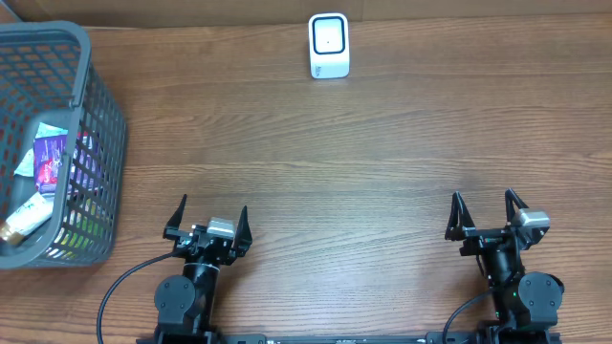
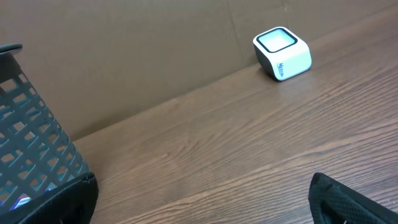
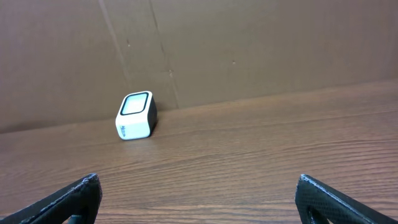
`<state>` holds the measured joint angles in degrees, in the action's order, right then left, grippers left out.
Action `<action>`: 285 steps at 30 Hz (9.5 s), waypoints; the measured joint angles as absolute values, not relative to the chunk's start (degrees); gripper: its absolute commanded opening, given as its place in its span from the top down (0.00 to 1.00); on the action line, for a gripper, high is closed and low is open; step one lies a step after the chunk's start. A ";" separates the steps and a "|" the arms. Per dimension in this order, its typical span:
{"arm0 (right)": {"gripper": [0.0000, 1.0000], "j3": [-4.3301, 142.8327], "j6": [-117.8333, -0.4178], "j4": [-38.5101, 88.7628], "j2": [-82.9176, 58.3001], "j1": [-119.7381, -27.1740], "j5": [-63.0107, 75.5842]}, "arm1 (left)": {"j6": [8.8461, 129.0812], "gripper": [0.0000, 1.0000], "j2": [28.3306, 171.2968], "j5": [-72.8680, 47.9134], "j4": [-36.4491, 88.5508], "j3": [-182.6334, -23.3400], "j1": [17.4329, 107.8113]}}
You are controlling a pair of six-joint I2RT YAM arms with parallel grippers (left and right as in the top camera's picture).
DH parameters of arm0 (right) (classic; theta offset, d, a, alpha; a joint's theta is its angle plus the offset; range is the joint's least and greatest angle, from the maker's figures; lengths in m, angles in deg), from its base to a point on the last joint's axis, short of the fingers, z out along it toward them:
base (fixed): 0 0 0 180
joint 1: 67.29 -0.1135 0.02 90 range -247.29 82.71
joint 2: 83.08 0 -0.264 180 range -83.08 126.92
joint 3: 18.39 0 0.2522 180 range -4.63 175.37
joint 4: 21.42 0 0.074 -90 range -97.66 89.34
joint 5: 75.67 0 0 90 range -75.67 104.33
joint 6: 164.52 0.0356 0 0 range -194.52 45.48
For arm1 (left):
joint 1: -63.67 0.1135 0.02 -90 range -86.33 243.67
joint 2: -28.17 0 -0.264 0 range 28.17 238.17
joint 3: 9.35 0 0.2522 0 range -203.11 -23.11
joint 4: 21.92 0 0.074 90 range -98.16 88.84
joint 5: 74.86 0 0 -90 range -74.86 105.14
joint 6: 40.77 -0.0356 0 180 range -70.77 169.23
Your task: Scan the item barcode
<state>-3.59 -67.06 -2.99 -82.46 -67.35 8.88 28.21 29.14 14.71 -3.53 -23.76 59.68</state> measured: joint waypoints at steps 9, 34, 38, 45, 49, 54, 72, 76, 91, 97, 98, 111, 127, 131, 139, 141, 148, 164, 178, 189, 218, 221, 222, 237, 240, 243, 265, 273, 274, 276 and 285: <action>0.00 -3.59 -67.08 -2.99 -82.46 -67.35 8.83 | 28.23 0.00 29.14 14.71 -3.53 -23.76 59.68; 0.00 -3.59 -67.06 -2.99 -82.46 -67.35 8.85 | 28.21 0.01 29.14 14.71 -3.53 -23.76 59.68; 0.00 -3.59 -67.08 -2.99 -82.46 -67.35 8.85 | 28.21 0.01 29.14 14.71 -3.53 -23.76 59.68; 0.00 -3.59 -67.08 -2.97 -82.46 -67.35 8.85 | 27.99 0.01 29.14 14.71 -3.53 -23.76 59.68; 0.00 -3.59 -67.06 -2.99 -82.46 -67.35 8.85 | 27.99 0.00 29.14 14.73 -3.53 -23.76 59.68; 0.00 -3.59 -67.04 -3.08 -82.46 -67.35 8.53 | 27.99 0.01 29.14 14.04 -3.84 -23.76 59.68; 0.00 -3.43 -67.06 -3.32 -82.46 -67.35 0.66 | 30.24 0.00 34.08 9.82 9.45 -38.42 59.68; 0.00 -1.18 -67.08 -2.51 -82.37 -67.35 -1.77 | 31.12 0.00 41.03 7.30 14.96 -48.48 59.68; 0.00 24.08 -67.10 16.20 -62.61 -67.35 -4.78 | 31.71 0.00 77.38 2.65 50.32 -100.28 59.68; 0.00 32.02 -67.06 18.32 -53.59 -67.35 -5.20 | 31.84 0.00 87.61 1.18 56.95 -115.40 59.68; 0.00 32.59 -67.06 17.55 -52.60 -67.35 -5.33 | 32.28 0.00 88.46 0.68 57.49 -116.23 59.68; 0.00 34.64 -67.08 16.85 -46.33 -67.35 -8.85 | 36.80 0.00 94.14 0.31 54.89 -117.65 59.68; 0.00 60.41 -67.06 34.84 -17.81 -67.35 -9.09 | 61.89 0.04 107.76 23.83 66.08 -136.84 85.56; 0.00 60.41 -67.06 35.26 -17.13 -67.35 -9.72 | 66.59 0.04 110.43 24.15 68.25 -136.84 95.18; 0.00 60.41 -67.08 35.21 -17.13 -67.35 -10.34 | 69.24 0.03 114.88 19.54 67.76 -136.84 108.10; 0.00 60.41 -67.06 35.17 -17.13 -67.35 -10.36 | 69.24 0.03 116.26 18.93 67.61 -136.89 109.41; 0.00 60.41 -67.08 35.69 -17.13 -67.35 -10.31 | 69.24 0.07 125.16 17.23 67.72 -137.04 110.06; 0.00 60.41 -67.10 36.59 -16.89 -67.35 -10.34 | 69.91 0.00 132.09 16.11 58.15 -129.02 110.06; 0.00 60.41 -67.08 39.02 -14.94 -67.35 -10.31 | 68.38 0.00 132.46 11.96 37.56 -108.84 111.20; 0.00 60.41 -67.08 39.93 -14.94 -67.35 -10.31 | 67.05 0.00 132.48 10.34 24.47 -99.49 111.44; 0.00 60.41 -67.06 40.22 -14.92 -67.35 -10.34 | 65.96 0.96 128.94 2.78 23.55 -98.20 111.72; 0.00 60.41 -67.08 40.22 -14.92 -67.35 -10.31 | 65.94 0.96 122.53 2.23 27.44 -102.66 111.72; 0.00 60.41 -67.06 40.20 -14.92 -67.35 -10.34 | 65.94 0.96 121.53 2.19 27.59 -103.29 111.72; 0.00 60.41 -67.08 40.33 -14.92 -67.35 -10.34 | 67.18 0.96 98.78 -13.35 44.99 -111.27 106.41; 0.00 60.41 -67.08 40.33 -14.92 -67.35 -10.34 | 64.10 0.96 100.48 -15.80 49.51 -110.59 99.90; 0.00 60.41 -67.06 40.31 -14.92 -67.35 -10.34 | 59.88 0.96 102.51 -16.80 51.55 -109.46 92.01; 0.00 60.41 -67.06 40.33 -14.92 -67.35 -10.34 | 38.64 0.95 140.52 -11.91 47.11 -108.10 56.97; 0.00 60.41 -67.08 40.33 -14.92 -67.35 -10.31 | 35.36 0.90 142.73 -18.40 42.69 -107.77 52.93; 0.00 60.41 -67.08 40.35 -14.92 -67.35 -10.31 | 35.53 0.84 142.73 -18.93 41.89 -107.77 52.43; 0.00 60.41 -67.06 40.33 -14.92 -67.33 -10.31 | 36.32 0.62 142.73 -19.95 39.74 -107.77 51.22; 0.00 60.41 -67.08 40.48 -14.92 -67.35 -10.34 | 40.74 0.12 142.73 -21.72 33.67 -107.77 46.39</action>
<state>60.41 -67.08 40.48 -14.92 -67.35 -10.34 40.74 142.73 -21.72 33.67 -107.77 46.39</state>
